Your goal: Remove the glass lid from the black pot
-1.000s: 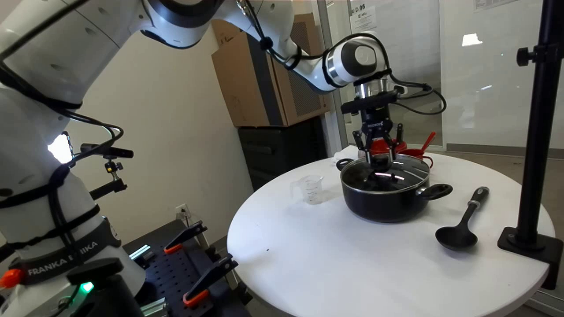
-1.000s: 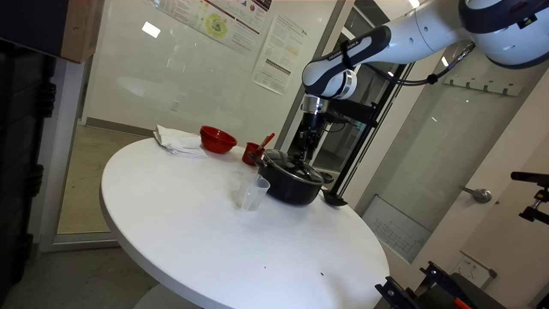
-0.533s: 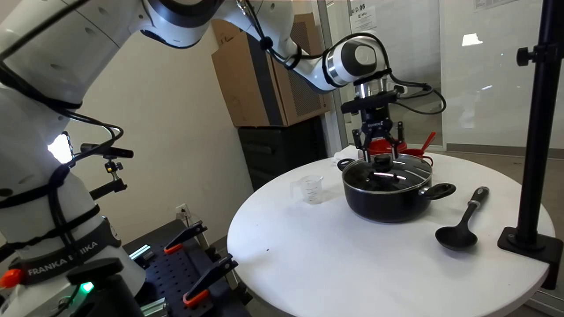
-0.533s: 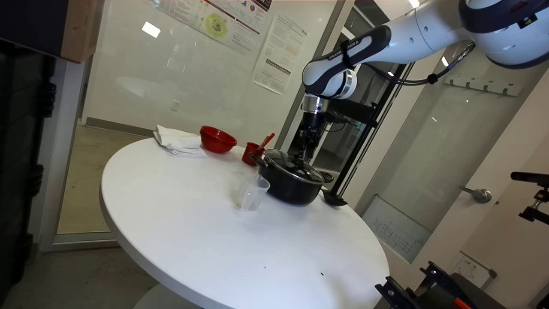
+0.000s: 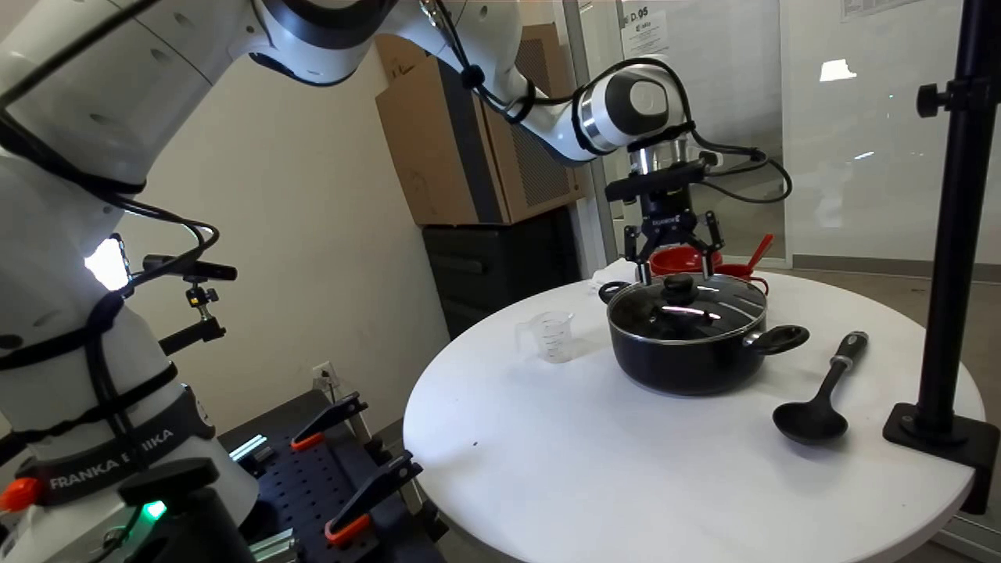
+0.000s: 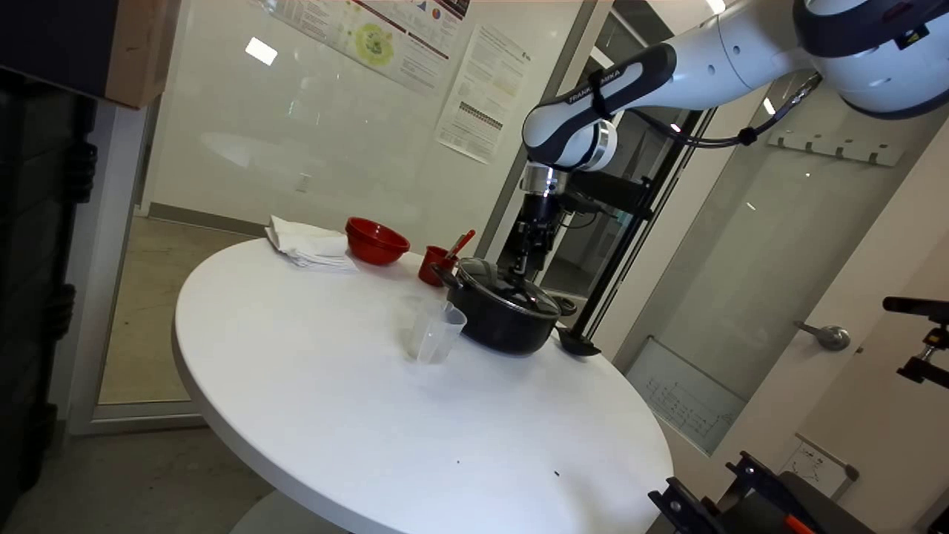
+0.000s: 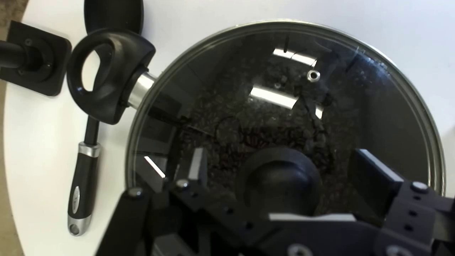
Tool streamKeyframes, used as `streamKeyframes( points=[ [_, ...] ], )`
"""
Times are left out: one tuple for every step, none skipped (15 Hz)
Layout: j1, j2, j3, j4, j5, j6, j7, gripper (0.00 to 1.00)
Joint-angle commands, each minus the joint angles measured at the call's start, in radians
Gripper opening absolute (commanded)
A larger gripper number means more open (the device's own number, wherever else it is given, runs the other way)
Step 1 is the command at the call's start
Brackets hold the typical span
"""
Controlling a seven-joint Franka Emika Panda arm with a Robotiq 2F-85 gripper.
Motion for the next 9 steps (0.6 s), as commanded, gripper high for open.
streamKeyframes(
  points=[
    [0.002, 0.015, -0.001, 0.032, 0.01, 0.013, 0.003, 0.97],
    [0.003, 0.015, 0.0, 0.034, 0.013, 0.021, 0.01, 0.97],
    [0.002, 0.012, 0.003, 0.036, 0.016, 0.04, 0.013, 0.96],
    [0.002, 0.009, 0.007, 0.04, 0.02, 0.055, 0.011, 0.94],
    [0.002, 0.007, 0.011, 0.047, 0.023, 0.065, 0.009, 0.93],
    [0.002, 0.005, 0.014, 0.054, 0.027, 0.067, 0.008, 0.91],
    [0.003, 0.004, 0.016, 0.061, 0.028, 0.069, 0.007, 0.93],
    [0.003, 0.006, 0.02, 0.068, 0.031, 0.059, 0.001, 0.95],
    [0.002, 0.008, 0.022, 0.075, 0.034, 0.046, -0.006, 0.98]
  ],
)
